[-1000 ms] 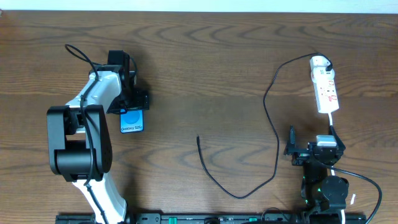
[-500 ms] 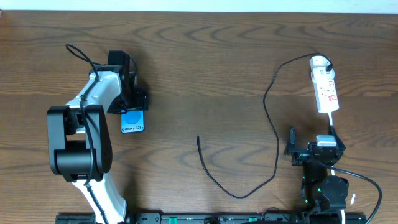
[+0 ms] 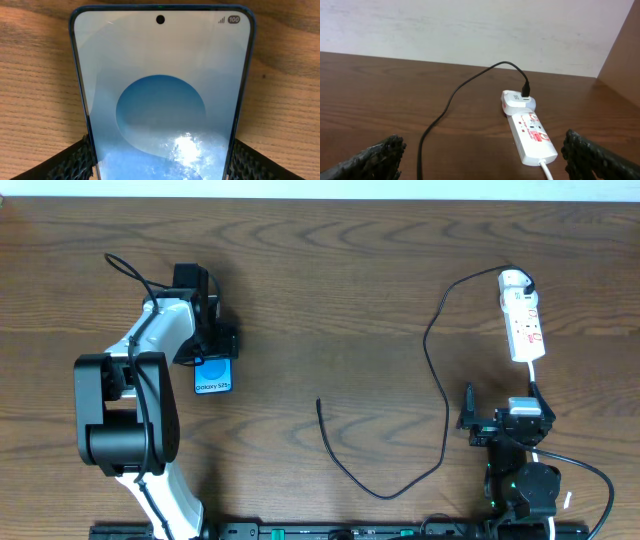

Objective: Plug charger to phone and switch on socket
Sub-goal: 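Close the left gripper on the phone's bottom edge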

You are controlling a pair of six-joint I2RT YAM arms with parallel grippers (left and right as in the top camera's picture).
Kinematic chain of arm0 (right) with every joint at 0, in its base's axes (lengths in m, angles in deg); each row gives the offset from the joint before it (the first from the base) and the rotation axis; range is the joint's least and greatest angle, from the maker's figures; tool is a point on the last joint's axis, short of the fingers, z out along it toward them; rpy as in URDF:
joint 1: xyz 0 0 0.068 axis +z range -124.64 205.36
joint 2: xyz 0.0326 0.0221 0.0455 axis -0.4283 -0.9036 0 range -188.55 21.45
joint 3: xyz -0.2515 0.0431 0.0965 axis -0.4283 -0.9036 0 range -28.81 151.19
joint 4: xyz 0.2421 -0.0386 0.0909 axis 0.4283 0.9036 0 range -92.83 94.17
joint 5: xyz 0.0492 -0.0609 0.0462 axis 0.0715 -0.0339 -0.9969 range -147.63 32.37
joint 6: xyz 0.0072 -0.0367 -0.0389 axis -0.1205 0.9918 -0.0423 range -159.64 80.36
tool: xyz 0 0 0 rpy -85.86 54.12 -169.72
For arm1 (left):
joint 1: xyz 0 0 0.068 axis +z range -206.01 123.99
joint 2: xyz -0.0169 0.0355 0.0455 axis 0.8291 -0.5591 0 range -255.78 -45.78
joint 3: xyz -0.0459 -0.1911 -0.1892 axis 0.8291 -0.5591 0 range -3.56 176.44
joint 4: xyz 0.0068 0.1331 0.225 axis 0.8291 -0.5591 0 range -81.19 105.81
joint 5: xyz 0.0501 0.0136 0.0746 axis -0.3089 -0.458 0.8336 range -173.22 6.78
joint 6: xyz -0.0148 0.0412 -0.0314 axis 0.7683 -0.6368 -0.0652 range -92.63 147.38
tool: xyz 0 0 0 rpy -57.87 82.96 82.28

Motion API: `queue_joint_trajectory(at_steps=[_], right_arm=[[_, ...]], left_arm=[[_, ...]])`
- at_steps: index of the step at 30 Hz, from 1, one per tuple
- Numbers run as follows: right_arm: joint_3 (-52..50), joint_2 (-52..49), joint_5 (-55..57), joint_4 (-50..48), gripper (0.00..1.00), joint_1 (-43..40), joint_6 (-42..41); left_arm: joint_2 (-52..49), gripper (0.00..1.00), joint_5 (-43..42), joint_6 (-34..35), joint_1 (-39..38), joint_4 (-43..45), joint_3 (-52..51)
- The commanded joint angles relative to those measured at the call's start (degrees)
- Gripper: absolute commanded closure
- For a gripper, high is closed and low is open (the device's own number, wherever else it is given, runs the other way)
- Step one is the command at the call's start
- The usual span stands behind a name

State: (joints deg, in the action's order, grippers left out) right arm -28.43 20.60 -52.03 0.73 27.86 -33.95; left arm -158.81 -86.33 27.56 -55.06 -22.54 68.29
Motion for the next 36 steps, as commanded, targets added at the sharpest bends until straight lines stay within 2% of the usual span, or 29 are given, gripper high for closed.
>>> queue_joint_trajectory(at_steps=[1,9,22,27,31,36], right_arm=[[-0.1,0.3,-0.2,0.2,0.01,0.6,0.8],[-0.1,0.3,-0.2,0.2,0.01,0.6,0.8],[-0.1,0.3,-0.2,0.2,0.01,0.6,0.8],[-0.1,0.3,-0.2,0.2,0.01,0.6,0.8],[-0.1,0.3,-0.2,0.2,0.01,0.6,0.8],[-0.1,0.3,-0.2,0.2,0.01,0.6,0.8]], left_arm=[[-2.7,0.20,2.3,-0.6,0.0,-0.2,-3.0],[-2.7,0.28,2.3,-0.5,0.0,-0.1,-3.0],[-2.7,0.32,2.3,-0.5,0.0,-0.1,-3.0],[-2.7,0.37,2.3,-0.5,0.0,-0.1,-3.0],[-2.7,0.48,2.3,-0.5,0.0,-0.1,-3.0],[-2.7,0.65,2.3,-0.5,0.0,-0.1,-3.0]])
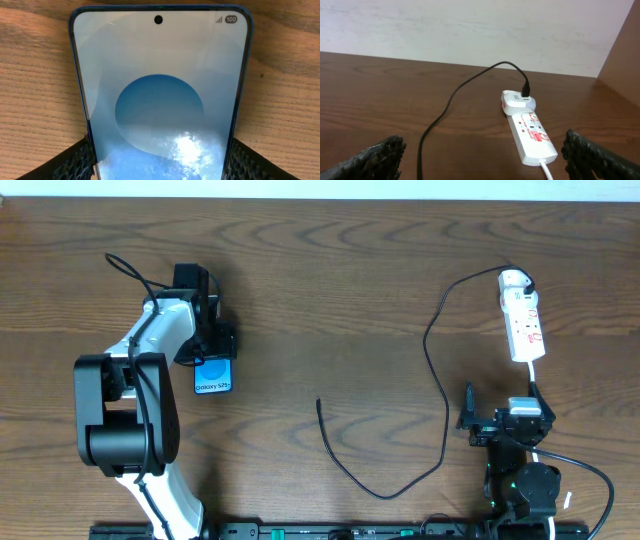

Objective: Plug charger to phone and switch on socket
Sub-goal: 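Close the left gripper on the phone's bottom edge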

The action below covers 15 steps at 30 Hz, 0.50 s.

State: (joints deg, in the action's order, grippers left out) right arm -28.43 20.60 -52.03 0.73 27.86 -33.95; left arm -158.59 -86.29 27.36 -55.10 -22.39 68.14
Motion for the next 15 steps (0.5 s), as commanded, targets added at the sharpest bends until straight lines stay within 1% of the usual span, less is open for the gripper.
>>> queue_joint_trajectory(at_steps=[1,2,7,10,12,13,15], right_arm=[[-0.1,0.3,-0.2,0.2,0.01,0.6,0.8],[-0.1,0.3,-0.2,0.2,0.01,0.6,0.8],[-0.1,0.3,-0.2,0.2,0.01,0.6,0.8],[-0.1,0.3,-0.1,0.2,0.01,0.6,0.8],[-0.1,0.3,-0.2,0.2,0.01,0.6,0.8],[-0.1,0.3,-0.2,0.2,0.01,0.6,0.8],[-0.1,0.3,-0.2,0.2,0.01,0.6,0.8]], left_arm=[[-2.9,0.71,2.3,-0.3,0.0,-0.3,-2.9],[-2.9,0.74,2.3,-0.3,0.0,-0.3,-2.9],[-2.9,0.77,2.3,-0.3,0.0,-0.3,-2.9],[-2.9,0.81,2.3,-0.3,0.0,-0.3,-2.9],[-2.9,0.81,2.3,-0.3,0.0,-0.3,-2.9],[-2.9,0.85,2.3,-0.3,0.0,-0.3,-2.9],[-2.9,0.89,2.3,-0.4,0.0,0.2,-2.8]])
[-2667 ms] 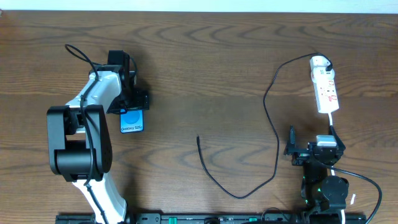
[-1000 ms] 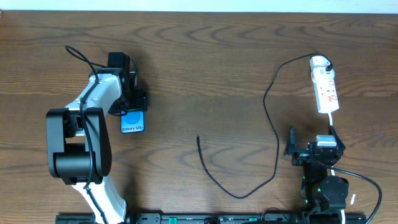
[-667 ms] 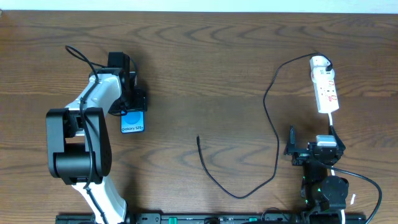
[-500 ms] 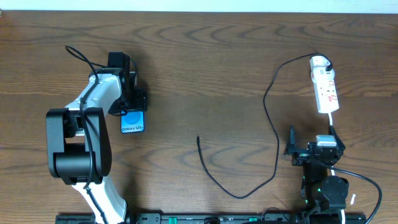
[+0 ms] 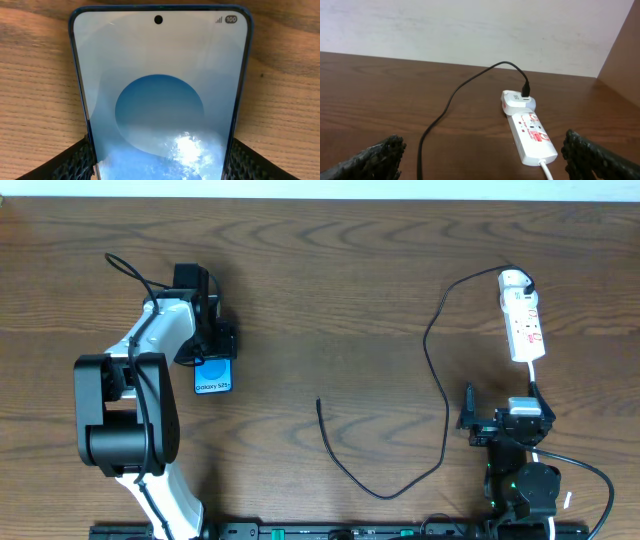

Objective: Plug charger to phone and switch on socket
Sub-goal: 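Close the left gripper on the phone's bottom edge, then lift the phone upright with the left gripper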

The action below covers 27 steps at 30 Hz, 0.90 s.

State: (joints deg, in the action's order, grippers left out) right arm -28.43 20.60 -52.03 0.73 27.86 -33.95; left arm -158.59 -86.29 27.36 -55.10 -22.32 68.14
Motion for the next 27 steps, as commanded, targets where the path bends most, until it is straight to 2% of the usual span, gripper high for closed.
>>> queue_joint_trajectory(at_steps=[1,12,27], right_arm=[[-0.1,0.3,-0.2,0.2,0.01,0.6,0.8],[-0.1,0.3,-0.2,0.2,0.01,0.6,0.8],[-0.1,0.3,-0.2,0.2,0.01,0.6,0.8]], left_arm=[[-2.9,0.91,2.3,-0.4,0.0,0.3,-2.8],[-2.0,0.93,2.3,-0.3,0.0,0.5,-1.2],[4.5,0.93,2.3,-0.3,0.0,0.5,-0.8]])
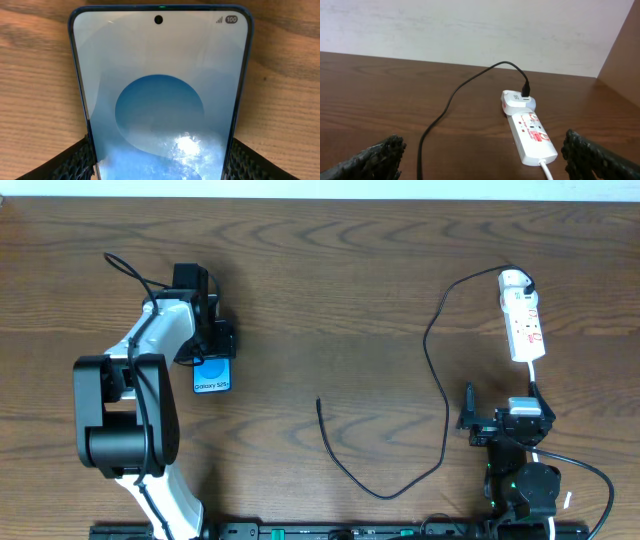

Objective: Plug charger to phone and switch on socket
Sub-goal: 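Lift the phone upright with the left gripper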

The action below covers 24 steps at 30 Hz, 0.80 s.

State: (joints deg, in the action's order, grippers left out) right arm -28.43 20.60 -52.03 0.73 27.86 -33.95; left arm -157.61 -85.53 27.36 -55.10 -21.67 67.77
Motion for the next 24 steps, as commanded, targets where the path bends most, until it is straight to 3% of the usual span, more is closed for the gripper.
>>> queue_joint_trajectory(at_steps=[1,14,24], right_arm=[[-0.1,0.3,-0.2,0.2,0.01,0.6,0.8],[-0.1,0.3,-0.2,0.2,0.01,0.6,0.8],[-0.1,0.3,-0.2,0.2,0.01,0.6,0.8]], left_arm=[[3.9,0.92,1.5,-0.3,0.0,-0.1,-0.4],[8.9,0.92,0.1,0.2,0.0,-0.2,-0.4],[9.2,0.93,-21.4,1.1,0.0,-0.1,-0.4]])
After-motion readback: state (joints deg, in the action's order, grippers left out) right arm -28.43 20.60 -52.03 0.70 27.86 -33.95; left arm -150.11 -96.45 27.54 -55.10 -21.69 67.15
